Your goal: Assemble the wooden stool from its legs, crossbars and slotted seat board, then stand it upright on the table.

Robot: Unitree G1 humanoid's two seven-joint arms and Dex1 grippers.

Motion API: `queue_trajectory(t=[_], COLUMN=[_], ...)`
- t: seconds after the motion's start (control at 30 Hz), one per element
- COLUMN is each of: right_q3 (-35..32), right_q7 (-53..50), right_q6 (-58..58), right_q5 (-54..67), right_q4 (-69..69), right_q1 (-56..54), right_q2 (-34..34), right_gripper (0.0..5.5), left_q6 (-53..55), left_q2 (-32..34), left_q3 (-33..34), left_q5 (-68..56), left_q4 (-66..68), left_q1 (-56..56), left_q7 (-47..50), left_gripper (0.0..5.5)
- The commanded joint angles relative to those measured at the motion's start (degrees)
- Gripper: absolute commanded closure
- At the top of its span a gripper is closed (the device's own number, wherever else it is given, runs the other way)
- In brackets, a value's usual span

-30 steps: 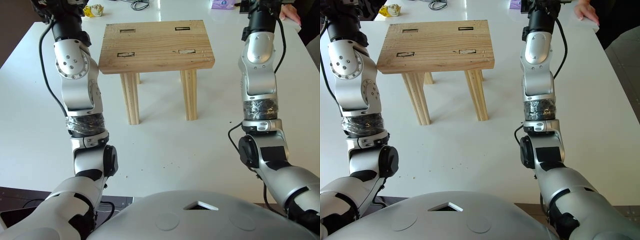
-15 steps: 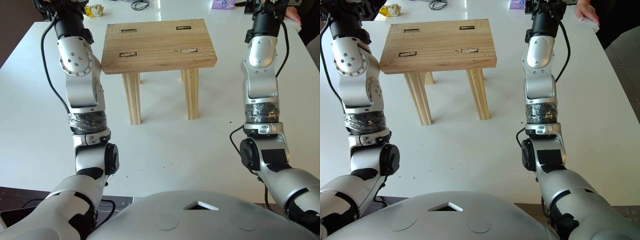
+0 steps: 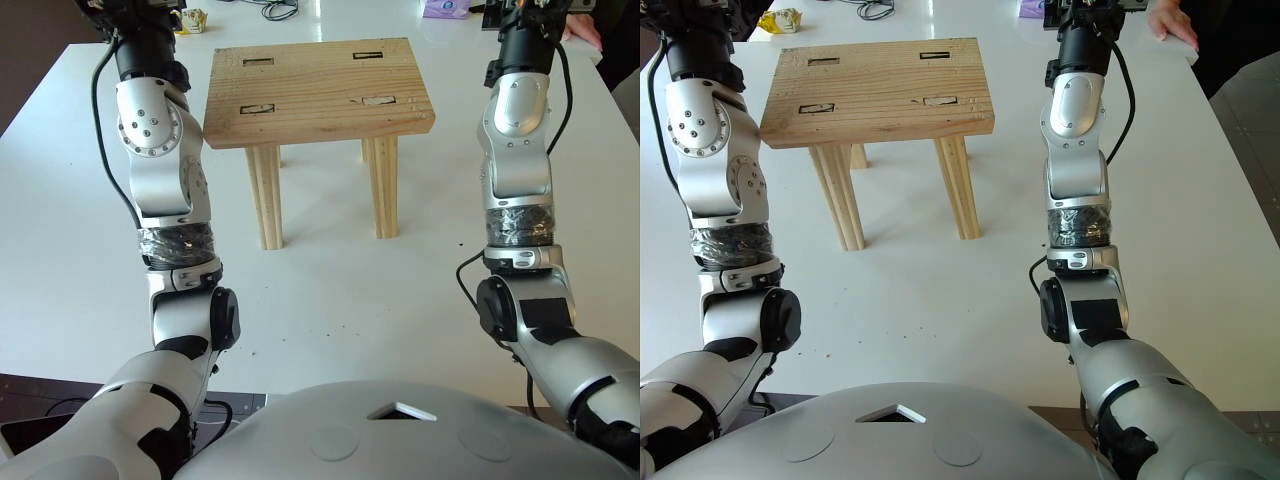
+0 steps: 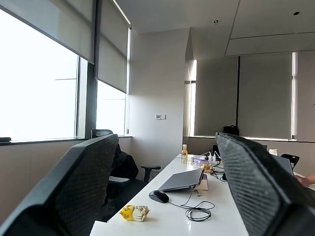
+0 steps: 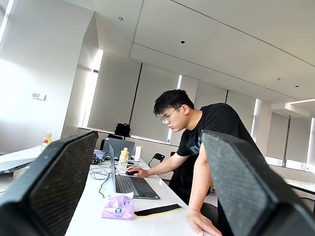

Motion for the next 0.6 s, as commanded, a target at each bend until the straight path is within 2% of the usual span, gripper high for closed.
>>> queue_trajectory(t=[0.03, 0.33, 0.6], right_q3=[-0.05, -0.85, -1.04], right_q7=[0.55, 0.0, 0.05], right_q6=[-0.32, -3.1, -2.99], right_q5=[0.64, 2.6, 2.68], right_q4=[0.68, 6.36, 5.06], right_q1=[-0.71, -6.02, -4.25], right_q2=[0.14, 1.17, 1.23], right_gripper=[1.61, 1.61, 1.61], left_q6=[-1.41, -4.93, -4.85], left_q2=[-0.8, -1.58, -1.61], left_q3=[0.07, 0.34, -1.4], left_q5=[-0.52, 1.08, 1.3], left_q4=[0.44, 2.45, 2.08], left_q1=[-0.74, -2.34, -2.97], left_q7=[-0.15, 2.21, 1.73], left_gripper=[1.82, 1.82, 1.82])
